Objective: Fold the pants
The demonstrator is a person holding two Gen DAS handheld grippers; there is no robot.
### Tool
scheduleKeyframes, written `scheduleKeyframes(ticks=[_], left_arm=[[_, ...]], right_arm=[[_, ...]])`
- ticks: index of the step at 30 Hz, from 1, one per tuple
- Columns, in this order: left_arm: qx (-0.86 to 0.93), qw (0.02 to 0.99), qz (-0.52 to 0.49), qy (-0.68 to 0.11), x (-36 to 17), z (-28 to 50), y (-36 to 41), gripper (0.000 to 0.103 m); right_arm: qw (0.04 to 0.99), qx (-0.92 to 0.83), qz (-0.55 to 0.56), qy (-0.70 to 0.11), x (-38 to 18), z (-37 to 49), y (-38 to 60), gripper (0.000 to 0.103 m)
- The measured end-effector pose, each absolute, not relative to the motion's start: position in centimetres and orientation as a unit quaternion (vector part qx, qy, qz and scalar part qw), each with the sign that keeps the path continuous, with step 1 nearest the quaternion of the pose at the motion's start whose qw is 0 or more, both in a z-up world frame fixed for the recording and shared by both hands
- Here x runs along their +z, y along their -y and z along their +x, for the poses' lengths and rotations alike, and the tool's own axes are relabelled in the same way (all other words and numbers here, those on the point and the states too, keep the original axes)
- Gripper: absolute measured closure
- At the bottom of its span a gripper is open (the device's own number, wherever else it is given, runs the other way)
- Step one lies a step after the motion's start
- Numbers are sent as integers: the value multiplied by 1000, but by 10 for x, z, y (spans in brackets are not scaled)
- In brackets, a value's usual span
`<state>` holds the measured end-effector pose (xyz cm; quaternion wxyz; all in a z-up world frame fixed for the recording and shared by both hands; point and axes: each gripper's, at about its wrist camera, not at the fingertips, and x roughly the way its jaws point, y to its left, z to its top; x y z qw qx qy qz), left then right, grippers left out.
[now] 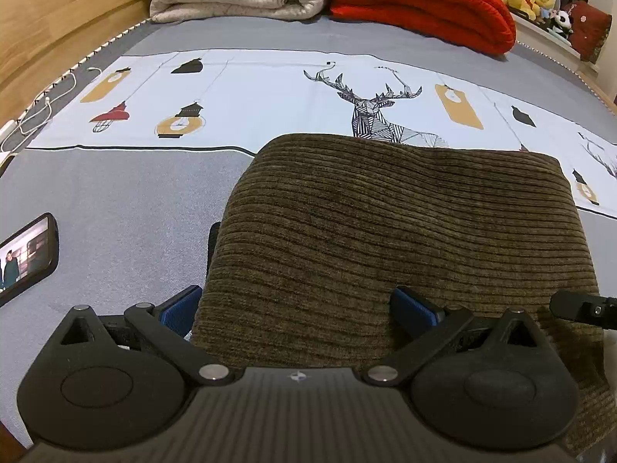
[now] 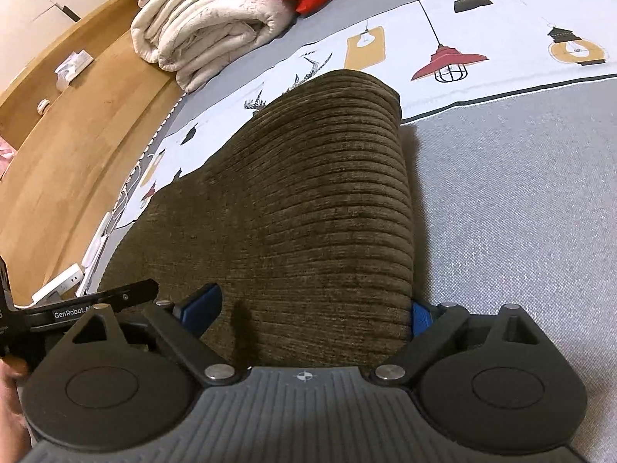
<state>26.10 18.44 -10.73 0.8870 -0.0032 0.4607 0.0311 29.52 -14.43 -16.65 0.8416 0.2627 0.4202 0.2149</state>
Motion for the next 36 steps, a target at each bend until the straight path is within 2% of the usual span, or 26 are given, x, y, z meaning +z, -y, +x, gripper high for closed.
scheduleKeyframes(ticks=[5, 11, 15, 16, 17, 23, 25, 30, 32, 36], left_arm=[[28, 879, -31, -475, -110, 266, -193, 0], [-25, 821, -128, -556, -125, 300, -229, 0], [-34, 799, -178, -573, -134, 309, -241, 0], [-30, 803, -174, -569, -133, 308, -239, 0], [-26, 807, -169, -565, -131, 307, -235, 0], [-30, 810, -163, -563, -126, 307, -232, 5], [-29, 814, -157, -559, -125, 306, -230, 6], [-20, 817, -156, -555, -124, 303, -228, 6], [-14, 819, -155, -553, -123, 303, -224, 6], [-7, 823, -142, -549, -120, 305, -209, 6]], right_arm=[[848, 209, 251, -418, -165, 293, 139, 7], [842, 201, 268, -423, -165, 295, 142, 7], [826, 203, 304, -430, -168, 301, 151, 8], [826, 202, 303, -431, -167, 302, 151, 15], [828, 197, 295, -433, -167, 303, 149, 29], [840, 184, 285, -424, -168, 300, 150, 54], [847, 186, 274, -416, -164, 297, 147, 60], [847, 187, 278, -412, -162, 301, 148, 64], [852, 192, 269, -406, -155, 304, 148, 70], [858, 198, 267, -391, -141, 311, 153, 73]])
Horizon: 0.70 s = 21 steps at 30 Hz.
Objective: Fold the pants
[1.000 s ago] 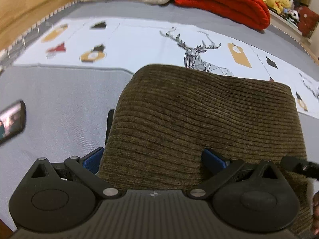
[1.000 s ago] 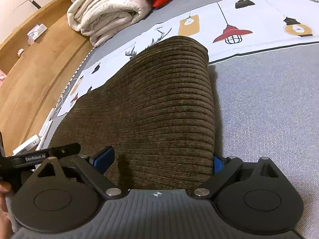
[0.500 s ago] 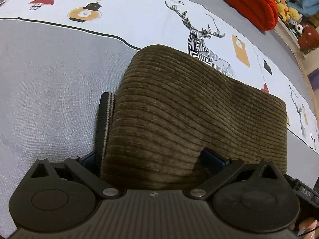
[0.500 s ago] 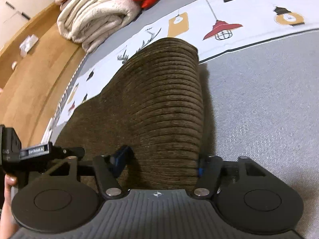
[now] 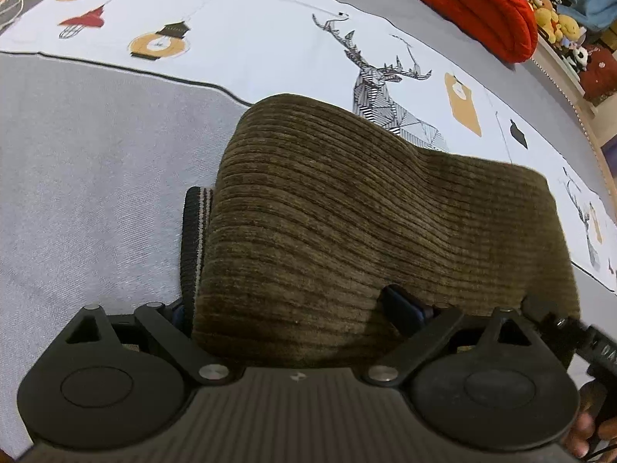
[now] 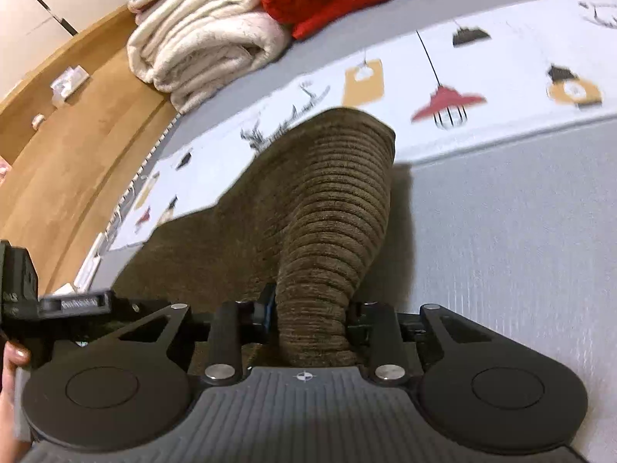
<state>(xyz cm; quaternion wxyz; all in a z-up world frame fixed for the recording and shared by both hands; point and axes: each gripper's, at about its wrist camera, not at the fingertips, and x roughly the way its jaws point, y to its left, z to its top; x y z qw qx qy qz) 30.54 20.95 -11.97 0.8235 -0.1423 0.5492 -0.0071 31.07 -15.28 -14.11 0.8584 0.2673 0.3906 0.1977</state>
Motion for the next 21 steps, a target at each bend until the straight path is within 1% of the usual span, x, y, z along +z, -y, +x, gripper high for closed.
scheduleKeyframes(ticks=[3, 7, 12, 18, 20, 21], left_arm=[[-6, 826, -138, -547, -120, 313, -192, 7], [-25, 834, -118, -539, -117, 326, -145, 10], [-50, 835, -110, -537, -119, 344, -76, 10], [-122, 832, -101, -532, -125, 348, -8, 10], [-128, 834, -94, -529, -131, 346, 8, 7], [-124, 836, -90, -528, -133, 346, 13, 4]], right_arm=[[857, 192, 283, -386, -136, 317, 169, 73], [865, 163, 294, -374, -130, 323, 198, 73], [873, 133, 310, -353, -125, 326, 262, 73], [872, 82, 335, -348, -137, 314, 340, 73], [865, 73, 341, -361, -147, 314, 364, 72], [859, 70, 340, -375, -152, 316, 371, 70]])
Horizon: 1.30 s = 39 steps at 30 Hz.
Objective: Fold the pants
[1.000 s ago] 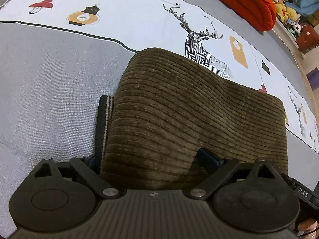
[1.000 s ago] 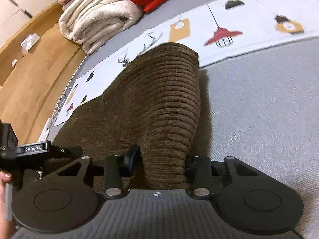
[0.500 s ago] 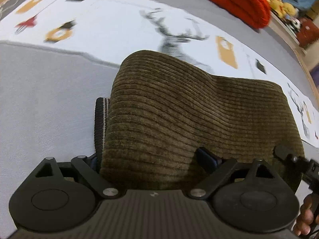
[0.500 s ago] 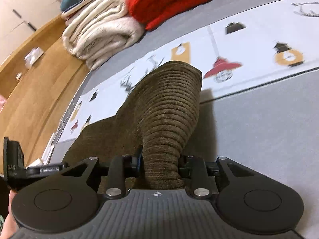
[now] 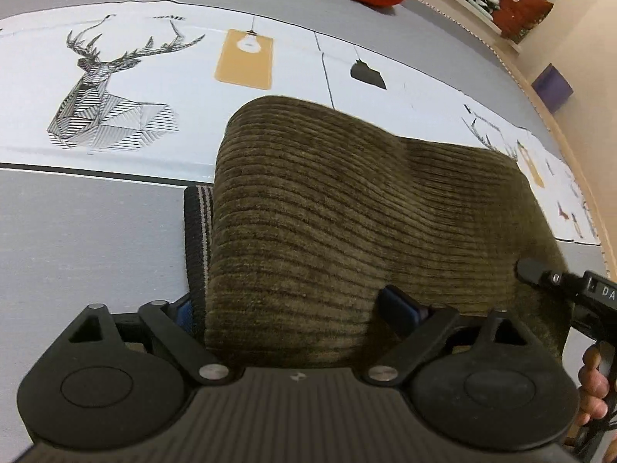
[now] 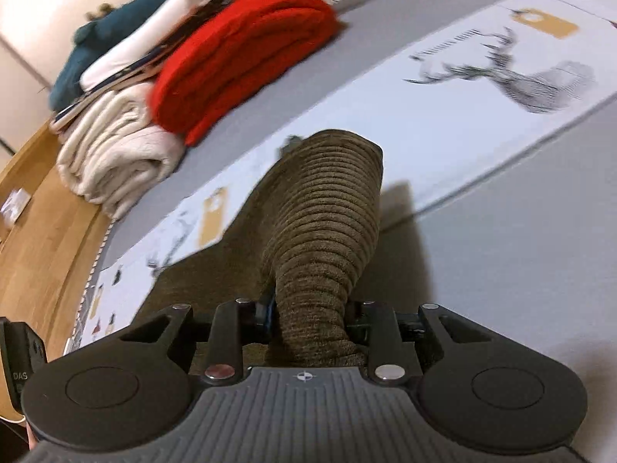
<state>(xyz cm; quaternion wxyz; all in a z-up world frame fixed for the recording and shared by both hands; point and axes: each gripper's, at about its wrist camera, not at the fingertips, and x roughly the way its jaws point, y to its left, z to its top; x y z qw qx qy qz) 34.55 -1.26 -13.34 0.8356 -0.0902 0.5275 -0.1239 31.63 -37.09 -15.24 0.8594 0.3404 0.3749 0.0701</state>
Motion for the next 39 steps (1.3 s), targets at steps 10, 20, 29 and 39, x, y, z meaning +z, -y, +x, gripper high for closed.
scheduleKeyframes(ticks=[10, 20, 29, 39], left_arm=[[-104, 847, -98, -511, -105, 340, -12, 3], [-92, 833, -88, -538, -123, 348, -23, 0], [-110, 865, -125, -473, -80, 343, -35, 0], [-24, 870, -81, -486, -113, 350, -38, 0]], right_arm=[[862, -41, 392, -319, -143, 327, 413, 57], [877, -58, 332, -341, -164, 410, 375, 85], [891, -53, 306, -332, -137, 379, 387, 74], [904, -4, 251, -346, -121, 339, 380, 69]])
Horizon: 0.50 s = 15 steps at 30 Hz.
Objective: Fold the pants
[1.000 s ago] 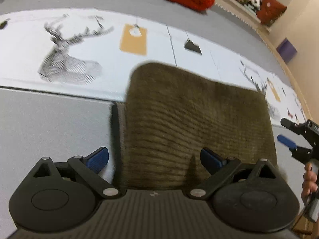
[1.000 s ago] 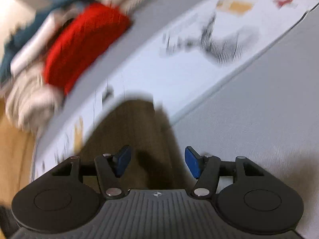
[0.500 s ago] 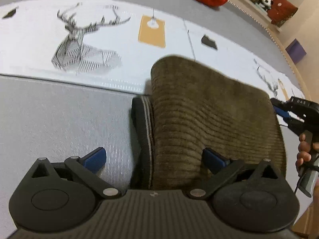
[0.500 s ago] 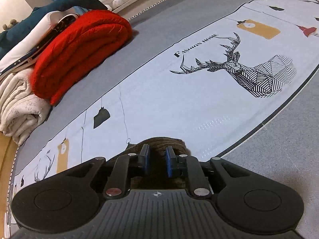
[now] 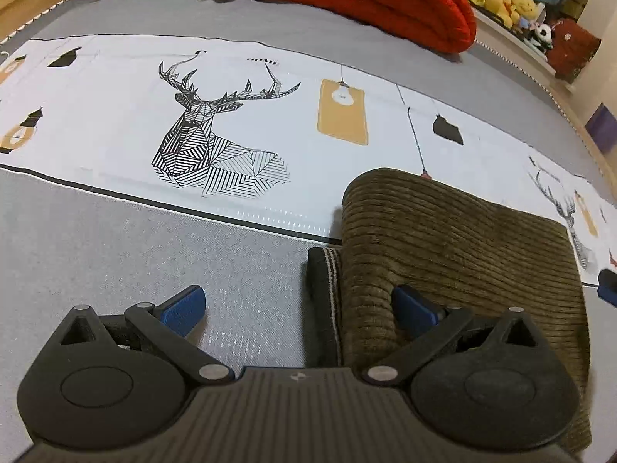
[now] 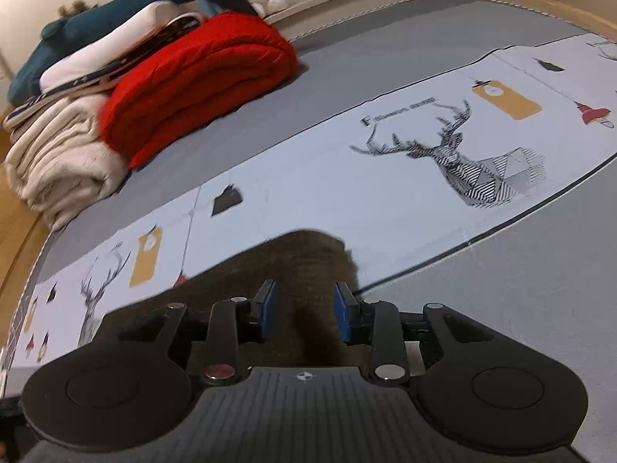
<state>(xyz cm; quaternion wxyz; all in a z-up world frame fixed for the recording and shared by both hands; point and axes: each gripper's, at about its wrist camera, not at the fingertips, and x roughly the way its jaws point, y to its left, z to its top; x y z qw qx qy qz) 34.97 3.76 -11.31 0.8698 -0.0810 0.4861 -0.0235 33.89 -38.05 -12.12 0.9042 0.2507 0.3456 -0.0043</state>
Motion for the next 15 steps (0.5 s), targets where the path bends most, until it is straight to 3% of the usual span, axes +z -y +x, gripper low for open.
scheduleKeyframes(ticks=[3, 6, 11, 15], left_arm=[[-48, 866, -72, -493, -104, 333, -38, 0], [-94, 865, -23, -492, -98, 304, -31, 0], [-116, 866, 43, -485, -117, 271, -18, 0], [-121, 863, 44, -488, -116, 263, -25, 0]], right_arm=[[904, 22, 242, -351, -112, 321, 376, 68], [899, 67, 225, -369, -110, 290, 364, 59], [889, 90, 81, -441, -144, 255, 319, 57], [915, 86, -13, -394, -151, 231, 296, 55]])
